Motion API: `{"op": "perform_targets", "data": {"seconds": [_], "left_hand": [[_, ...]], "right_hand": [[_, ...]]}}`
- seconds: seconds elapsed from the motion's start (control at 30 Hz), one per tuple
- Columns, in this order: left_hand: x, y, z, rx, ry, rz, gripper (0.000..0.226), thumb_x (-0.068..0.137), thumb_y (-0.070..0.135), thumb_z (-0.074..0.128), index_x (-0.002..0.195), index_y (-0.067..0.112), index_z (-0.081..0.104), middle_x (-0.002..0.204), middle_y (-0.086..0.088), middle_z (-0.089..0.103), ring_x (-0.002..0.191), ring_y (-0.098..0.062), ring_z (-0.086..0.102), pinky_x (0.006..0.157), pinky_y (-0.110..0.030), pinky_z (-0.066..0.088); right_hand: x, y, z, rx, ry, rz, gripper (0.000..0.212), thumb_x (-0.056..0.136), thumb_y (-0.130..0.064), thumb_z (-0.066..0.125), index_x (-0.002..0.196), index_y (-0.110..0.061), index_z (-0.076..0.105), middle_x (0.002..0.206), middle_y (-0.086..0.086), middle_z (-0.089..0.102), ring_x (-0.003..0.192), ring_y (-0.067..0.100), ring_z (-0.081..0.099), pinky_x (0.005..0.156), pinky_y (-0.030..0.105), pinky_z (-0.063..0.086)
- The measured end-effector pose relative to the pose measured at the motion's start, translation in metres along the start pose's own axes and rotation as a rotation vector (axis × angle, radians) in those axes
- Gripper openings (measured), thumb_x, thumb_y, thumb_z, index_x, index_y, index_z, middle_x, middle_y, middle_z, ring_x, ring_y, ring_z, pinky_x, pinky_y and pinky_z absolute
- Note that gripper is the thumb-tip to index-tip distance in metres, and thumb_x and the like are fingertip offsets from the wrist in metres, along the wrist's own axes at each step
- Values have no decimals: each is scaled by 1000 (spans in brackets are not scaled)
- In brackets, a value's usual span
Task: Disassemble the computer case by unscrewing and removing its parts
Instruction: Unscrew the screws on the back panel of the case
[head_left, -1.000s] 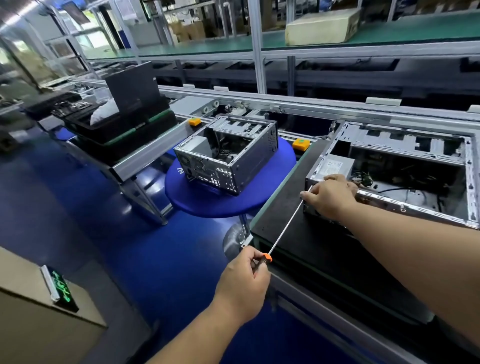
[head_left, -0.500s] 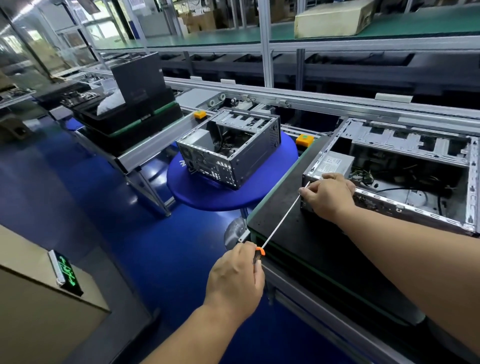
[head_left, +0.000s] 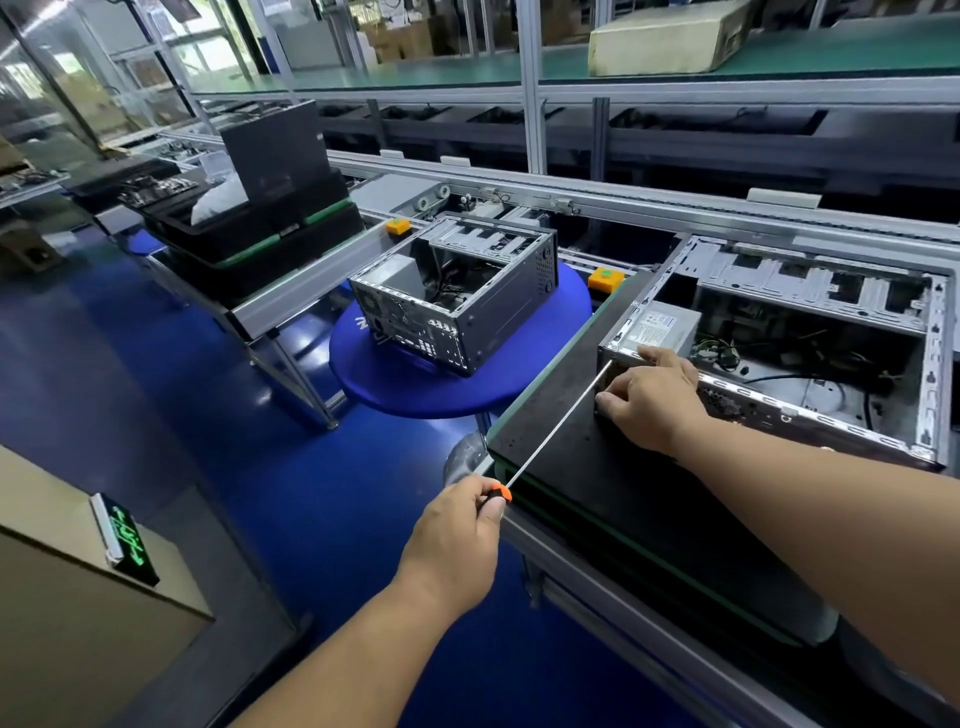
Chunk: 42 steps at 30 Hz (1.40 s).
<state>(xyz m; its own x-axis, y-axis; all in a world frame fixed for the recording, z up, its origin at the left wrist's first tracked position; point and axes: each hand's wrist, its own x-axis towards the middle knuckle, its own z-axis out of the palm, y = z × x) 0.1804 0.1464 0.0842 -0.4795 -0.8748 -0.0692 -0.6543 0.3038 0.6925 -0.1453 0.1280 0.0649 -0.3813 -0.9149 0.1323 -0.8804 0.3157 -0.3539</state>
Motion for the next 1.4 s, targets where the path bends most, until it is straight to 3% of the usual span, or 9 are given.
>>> {"op": "perform_targets", "data": {"seconds": [0.17,0.3,0.47,0.67,0.9,1.03,1.23,1.3,1.4], "left_hand": [[6,-5,2,-171,-74,-73,19,109,32,50,107,32,69,76,12,57,58,-1,49,56,-20,42],[8,-4,1,-677,-224,-393,32,108,27,50,113,3,70,73,-4,54,55,-14,41,44,-26,29],[8,1,-6,-1130,-477,-634,41,111,31,48,123,-1,73,76,-6,55,56,-13,43,35,-20,28],[8,9,0,-625,-279,-421,30,99,37,71,97,9,62,68,-4,60,52,-15,46,40,-25,32],[7,10,13,-91,-91,-174,40,101,45,56,73,19,46,64,1,54,57,-17,43,56,-38,42],[9,10,13,-371,-232,-308,40,107,37,54,89,3,64,62,-1,56,49,-15,42,46,-28,37],[13,7,-1,-1068,-628,-622,39,103,42,56,98,8,75,70,2,49,49,-7,40,37,-18,29],[14,5,-3,-1098,-664,-616,41,103,42,56,100,7,76,72,0,51,50,-7,43,37,-18,31],[16,3,-5,-817,-570,-534,46,110,44,50,107,5,74,76,-5,62,55,-13,53,41,-21,36]], "right_hand": [[1,-7,0,16,-1,31,39,96,-51,55,65,-33,70,80,-20,63,144,19,25,111,39,8],[2,-8,-3,14,-29,33,40,98,-51,53,69,-32,72,88,-15,69,145,20,23,108,35,6],[-1,-4,-4,8,-58,19,46,101,-49,48,67,-29,73,83,-19,67,145,14,18,113,40,7],[0,-8,-1,-35,-66,47,57,101,-59,37,65,-31,71,86,-19,67,145,13,16,109,36,-1],[4,-12,4,-58,-62,65,56,95,-70,34,67,-38,70,91,-23,67,143,18,20,104,36,1],[3,-9,6,-71,-46,54,53,93,-74,34,71,-42,71,86,-25,65,141,18,19,105,37,2],[3,-10,6,-63,-50,50,57,90,-77,28,82,-45,75,88,-25,62,142,20,19,105,37,0],[3,-10,6,-54,-54,49,56,91,-77,29,82,-46,75,88,-24,62,142,20,18,104,36,-1],[3,-11,5,-48,-67,56,54,91,-76,31,80,-47,74,91,-23,61,142,21,19,102,35,0]]}}
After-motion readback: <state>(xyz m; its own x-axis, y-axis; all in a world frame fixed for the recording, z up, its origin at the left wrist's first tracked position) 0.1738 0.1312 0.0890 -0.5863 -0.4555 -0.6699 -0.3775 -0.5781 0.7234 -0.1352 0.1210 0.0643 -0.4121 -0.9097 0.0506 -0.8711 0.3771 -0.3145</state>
